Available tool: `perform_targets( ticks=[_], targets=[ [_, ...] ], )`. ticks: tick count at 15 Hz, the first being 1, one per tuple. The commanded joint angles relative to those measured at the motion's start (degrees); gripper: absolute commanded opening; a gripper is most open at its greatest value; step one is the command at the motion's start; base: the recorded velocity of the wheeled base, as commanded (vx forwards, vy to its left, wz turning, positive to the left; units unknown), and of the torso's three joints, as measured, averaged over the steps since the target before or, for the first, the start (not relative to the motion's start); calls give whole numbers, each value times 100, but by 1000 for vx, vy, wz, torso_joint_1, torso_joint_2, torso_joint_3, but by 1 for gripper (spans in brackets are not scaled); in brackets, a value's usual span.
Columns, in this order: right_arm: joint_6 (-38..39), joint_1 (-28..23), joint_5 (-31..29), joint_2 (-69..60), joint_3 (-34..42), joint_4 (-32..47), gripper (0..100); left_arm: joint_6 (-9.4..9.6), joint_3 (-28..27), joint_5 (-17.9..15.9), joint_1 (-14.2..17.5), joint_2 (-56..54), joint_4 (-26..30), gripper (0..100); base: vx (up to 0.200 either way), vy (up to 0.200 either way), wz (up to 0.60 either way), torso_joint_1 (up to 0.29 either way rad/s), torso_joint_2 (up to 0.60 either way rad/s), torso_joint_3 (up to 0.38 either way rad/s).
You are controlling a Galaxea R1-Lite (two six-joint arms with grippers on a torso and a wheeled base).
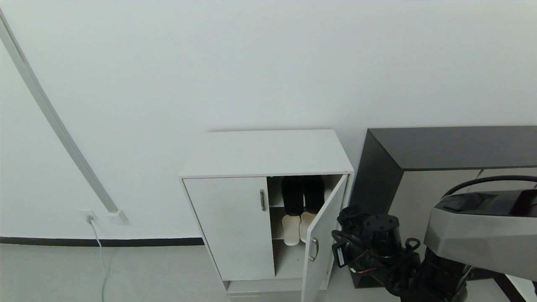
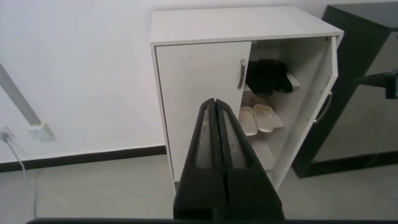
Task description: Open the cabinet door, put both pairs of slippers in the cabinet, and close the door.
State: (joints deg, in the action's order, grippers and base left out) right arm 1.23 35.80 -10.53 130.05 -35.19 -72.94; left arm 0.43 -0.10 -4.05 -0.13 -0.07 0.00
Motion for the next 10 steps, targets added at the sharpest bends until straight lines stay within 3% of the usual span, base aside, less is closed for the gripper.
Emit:
perform_targets(
  ticks=[1,10],
  targets=[
    [0,-12,-1,319,-321,69,0,1,1,0,-4,7,0,0,0,0,0,0,0,0],
    [0,-117,-1,644,-1649,878,0,1,1,0,-4,7,0,0,0,0,0,0,0,0]
  ],
)
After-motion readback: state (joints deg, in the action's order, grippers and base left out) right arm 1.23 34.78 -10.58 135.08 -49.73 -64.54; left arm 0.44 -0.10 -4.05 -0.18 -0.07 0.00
